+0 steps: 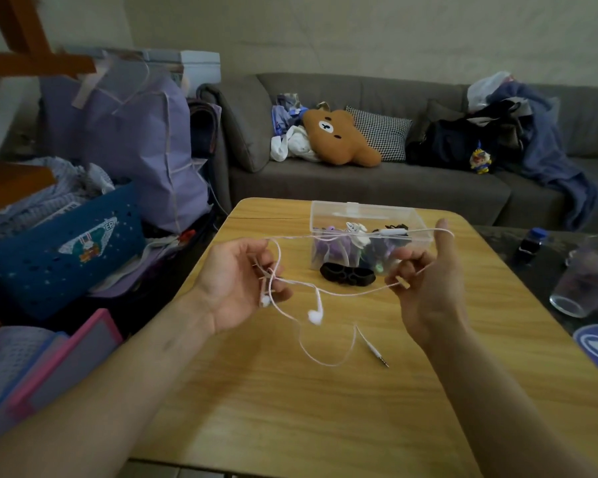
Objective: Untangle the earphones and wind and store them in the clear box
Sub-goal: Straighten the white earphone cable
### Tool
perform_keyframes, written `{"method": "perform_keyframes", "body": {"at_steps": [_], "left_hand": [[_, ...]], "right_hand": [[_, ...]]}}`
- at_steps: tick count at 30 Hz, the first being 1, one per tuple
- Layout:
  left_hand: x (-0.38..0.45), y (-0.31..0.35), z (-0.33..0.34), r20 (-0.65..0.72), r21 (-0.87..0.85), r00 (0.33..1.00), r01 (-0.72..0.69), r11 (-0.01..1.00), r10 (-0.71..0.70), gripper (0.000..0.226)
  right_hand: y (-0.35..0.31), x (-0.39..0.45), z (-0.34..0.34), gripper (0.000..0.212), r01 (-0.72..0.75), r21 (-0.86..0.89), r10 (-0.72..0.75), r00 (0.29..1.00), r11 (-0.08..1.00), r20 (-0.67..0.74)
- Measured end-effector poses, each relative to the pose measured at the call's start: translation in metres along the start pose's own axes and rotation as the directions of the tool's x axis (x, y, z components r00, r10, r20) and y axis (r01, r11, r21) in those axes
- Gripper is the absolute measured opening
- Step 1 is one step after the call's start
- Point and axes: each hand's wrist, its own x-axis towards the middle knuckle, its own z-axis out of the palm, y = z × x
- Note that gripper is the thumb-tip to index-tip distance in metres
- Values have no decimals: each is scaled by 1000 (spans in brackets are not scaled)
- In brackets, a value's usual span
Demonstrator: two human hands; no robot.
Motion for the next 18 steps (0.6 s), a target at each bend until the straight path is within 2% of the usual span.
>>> {"method": "perform_keyframes", "body": {"at_steps": [3,6,8,10,12,15,18], "left_hand": [[1,2,-3,-29,28,998,-62,998,63,22],[5,-2,-7,-58,247,989,-119,962,137,17],[7,-9,-8,-113,503,967,-144,852,230,28],[8,-15,-6,-141,642,930,-174,747,338,27],[9,-16,-8,-160,609,921,-190,770,355,29],[11,-11,-19,-213,456,931,-174,873,296,36],[10,-6,-31,-178,440,940,-190,878,292,24]], "right_hand": [[-5,1,-6,44,-44,145,47,999,988,-13],[-5,0,-6,35,15,88,-8,997,996,-80],[-4,2,-4,34,30,97,-23,997,995,-74],[-5,4,-5,28,7,140,1,998,990,-57],[-5,5,-6,18,-11,188,26,996,982,-81],[-6,8,-14,17,-14,225,56,981,974,-184],[-8,13,-22,22,-37,266,105,963,963,-247]]}}
